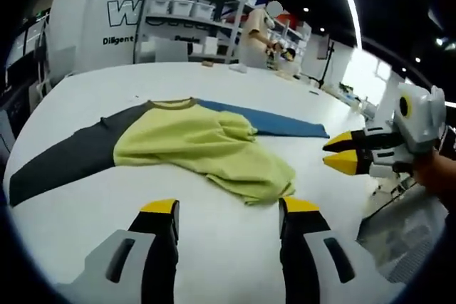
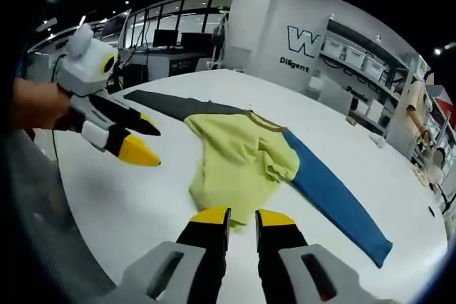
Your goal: Fold the garment on the visible template until the final outline fits inside the template.
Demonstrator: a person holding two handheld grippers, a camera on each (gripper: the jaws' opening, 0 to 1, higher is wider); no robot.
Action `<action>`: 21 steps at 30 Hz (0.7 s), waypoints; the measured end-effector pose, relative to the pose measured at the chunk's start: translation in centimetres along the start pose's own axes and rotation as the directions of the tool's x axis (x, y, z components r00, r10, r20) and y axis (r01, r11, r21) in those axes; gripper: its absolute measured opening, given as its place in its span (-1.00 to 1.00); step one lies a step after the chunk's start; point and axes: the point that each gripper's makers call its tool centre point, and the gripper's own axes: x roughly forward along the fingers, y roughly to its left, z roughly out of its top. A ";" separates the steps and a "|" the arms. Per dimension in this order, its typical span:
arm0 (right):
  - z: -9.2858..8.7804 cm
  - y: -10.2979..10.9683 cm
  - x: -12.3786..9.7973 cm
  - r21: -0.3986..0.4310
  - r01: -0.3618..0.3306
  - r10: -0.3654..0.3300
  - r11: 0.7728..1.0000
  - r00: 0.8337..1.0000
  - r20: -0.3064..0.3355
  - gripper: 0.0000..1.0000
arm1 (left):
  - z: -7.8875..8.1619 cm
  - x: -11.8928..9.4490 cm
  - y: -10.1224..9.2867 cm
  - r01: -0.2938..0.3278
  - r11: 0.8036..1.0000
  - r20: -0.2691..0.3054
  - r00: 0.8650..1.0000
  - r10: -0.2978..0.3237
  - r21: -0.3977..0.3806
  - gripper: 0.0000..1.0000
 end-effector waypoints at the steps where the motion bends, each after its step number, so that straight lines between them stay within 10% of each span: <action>1: 0.0 0.0 0.0 0.000 0.000 0.000 1.000 1.000 0.000 -0.77 | 0.0 0.5 0.2 0.000 1.000 -0.007 1.000 0.000 0.000 0.02; 21: 0.6 -0.7 -0.1 0.034 0.002 -0.003 0.999 0.999 0.038 -0.69 | -0.4 7.1 1.9 0.062 0.998 -0.142 0.988 -0.058 0.027 -0.25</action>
